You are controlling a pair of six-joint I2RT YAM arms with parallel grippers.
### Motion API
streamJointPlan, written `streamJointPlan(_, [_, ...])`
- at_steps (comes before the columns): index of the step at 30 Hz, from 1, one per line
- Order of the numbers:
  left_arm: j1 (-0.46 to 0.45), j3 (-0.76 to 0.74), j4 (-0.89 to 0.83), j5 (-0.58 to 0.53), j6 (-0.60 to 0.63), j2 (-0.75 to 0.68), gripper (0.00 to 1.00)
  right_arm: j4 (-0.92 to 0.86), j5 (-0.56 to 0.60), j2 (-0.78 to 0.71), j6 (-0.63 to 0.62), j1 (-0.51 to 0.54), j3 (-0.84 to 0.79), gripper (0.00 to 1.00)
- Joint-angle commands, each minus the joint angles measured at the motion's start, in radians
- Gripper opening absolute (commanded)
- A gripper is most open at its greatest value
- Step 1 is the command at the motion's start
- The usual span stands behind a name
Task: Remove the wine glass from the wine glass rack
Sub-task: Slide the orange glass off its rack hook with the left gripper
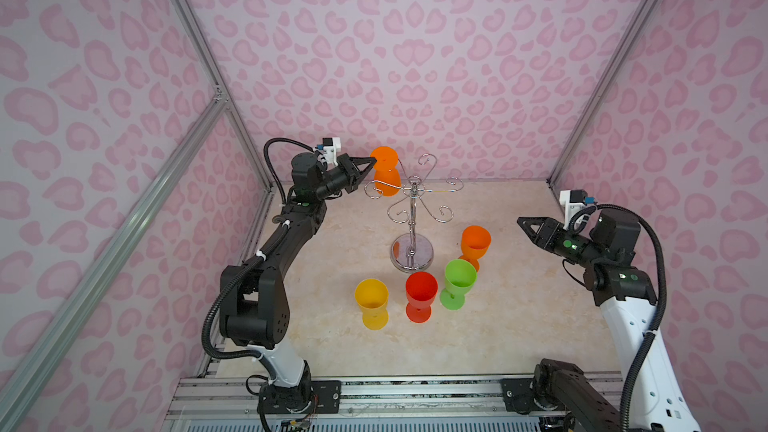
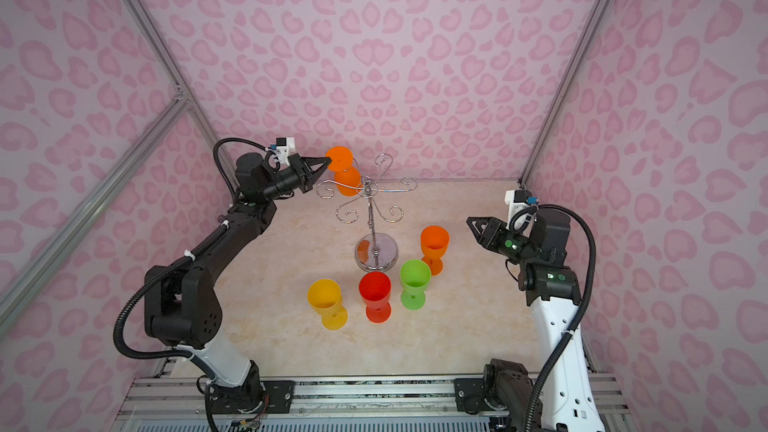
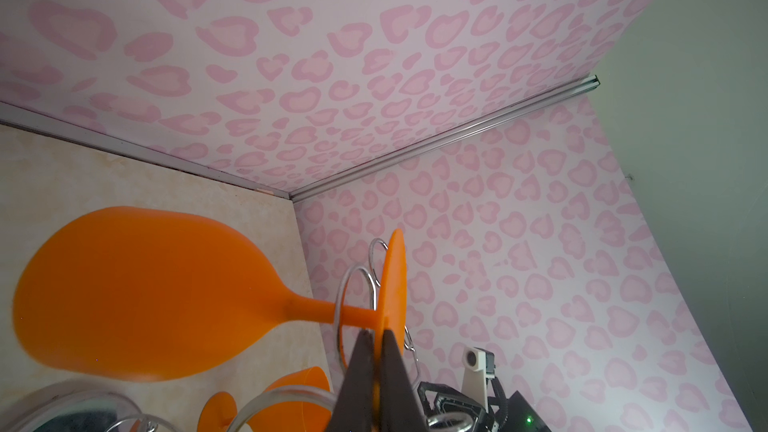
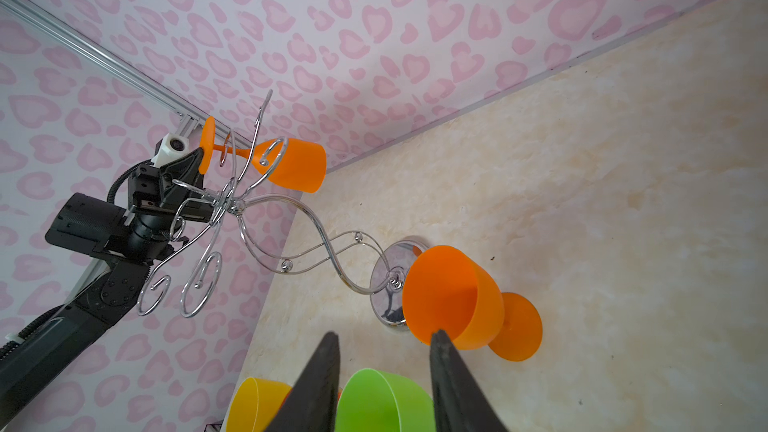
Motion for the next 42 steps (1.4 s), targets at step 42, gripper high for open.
streamJointPlan(42, [-0.030, -0.010, 0.056, 0.066, -0.040, -0.020, 0.02, 0.046, -0.029, 0.003, 0.010, -0.003, -0.027, 0.37])
